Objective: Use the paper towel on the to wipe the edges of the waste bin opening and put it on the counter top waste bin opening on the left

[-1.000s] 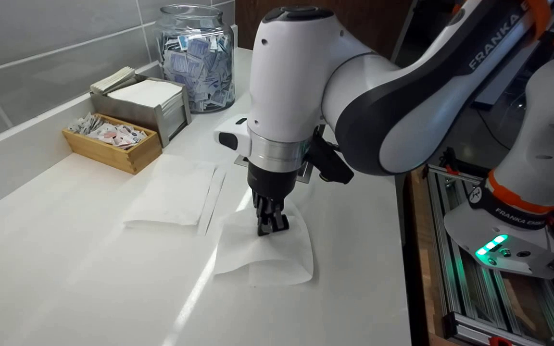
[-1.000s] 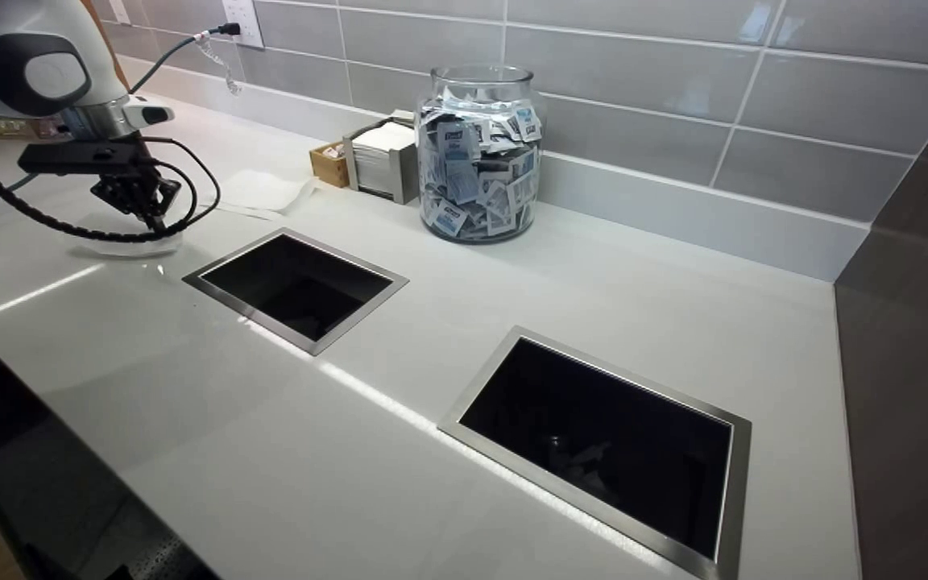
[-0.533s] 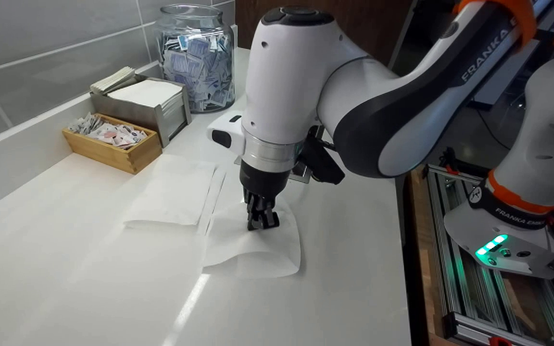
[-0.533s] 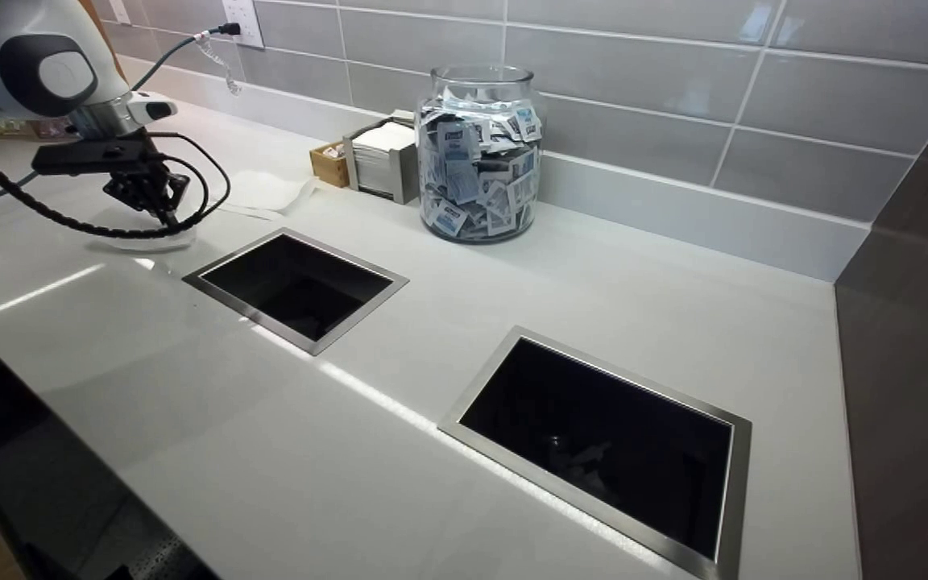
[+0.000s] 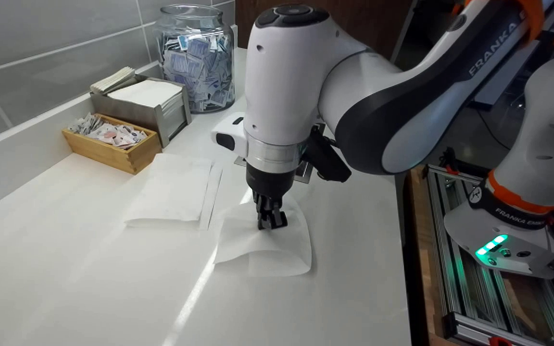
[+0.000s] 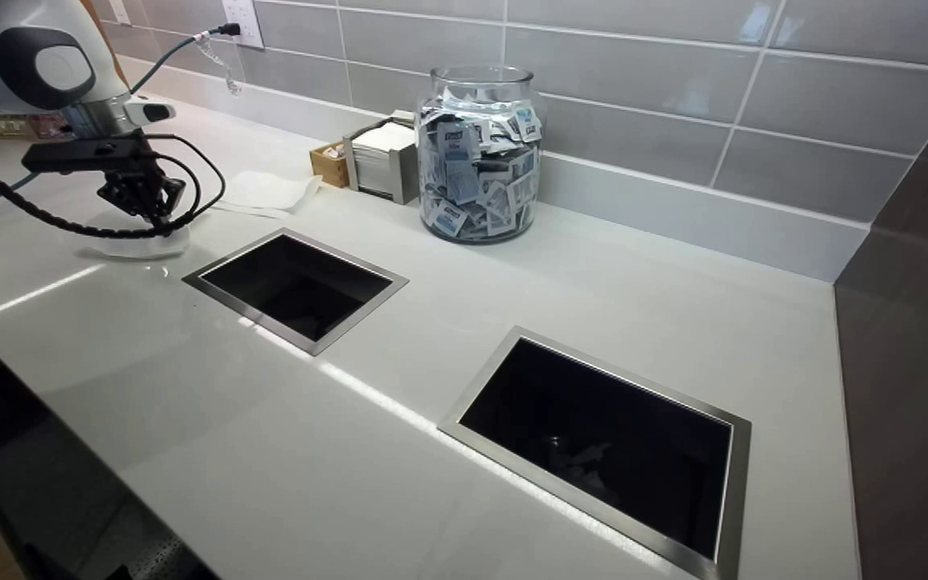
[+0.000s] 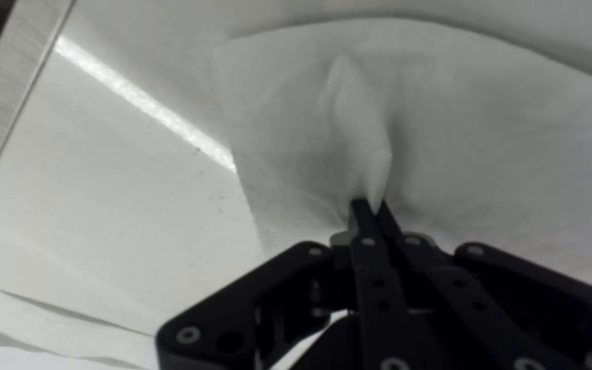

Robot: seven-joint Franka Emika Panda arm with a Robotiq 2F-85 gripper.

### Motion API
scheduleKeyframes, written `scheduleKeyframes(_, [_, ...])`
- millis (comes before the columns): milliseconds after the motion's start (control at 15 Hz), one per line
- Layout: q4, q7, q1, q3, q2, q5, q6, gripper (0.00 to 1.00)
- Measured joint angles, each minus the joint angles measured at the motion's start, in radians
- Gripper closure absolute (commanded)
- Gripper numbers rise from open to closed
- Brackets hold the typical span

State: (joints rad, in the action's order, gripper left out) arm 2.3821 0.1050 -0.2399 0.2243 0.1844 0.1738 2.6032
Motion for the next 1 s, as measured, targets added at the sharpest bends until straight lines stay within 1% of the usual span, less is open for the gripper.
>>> scheduleKeyframes(133, [-0.002,0.038,0.0,0.03,0.001,-0.067,-0.007,1.0])
scheduleKeyframes(200, [-0.003,0.039,-0.003,0.036,0.004,-0.07,0.0,1.0])
scheduleKeyframes(267, [-0.003,0.026,-0.007,0.033,0.007,-0.049,0.013,1.0])
scheduleKeyframes(333, [-0.004,-0.004,-0.012,0.021,0.01,0.0,0.031,1.0])
scheduleKeyframes(533, [-0.012,-0.141,-0.032,-0.052,0.017,0.219,0.053,1.0])
scheduleKeyframes(667, [-0.014,-0.21,-0.037,-0.089,0.018,0.315,0.052,1.0])
scheduleKeyframes(800, [-0.014,-0.247,-0.037,-0.106,0.017,0.352,0.046,1.0])
scheduleKeyframes(1000, [-0.014,-0.26,-0.036,-0.108,0.011,0.354,0.005,1.0])
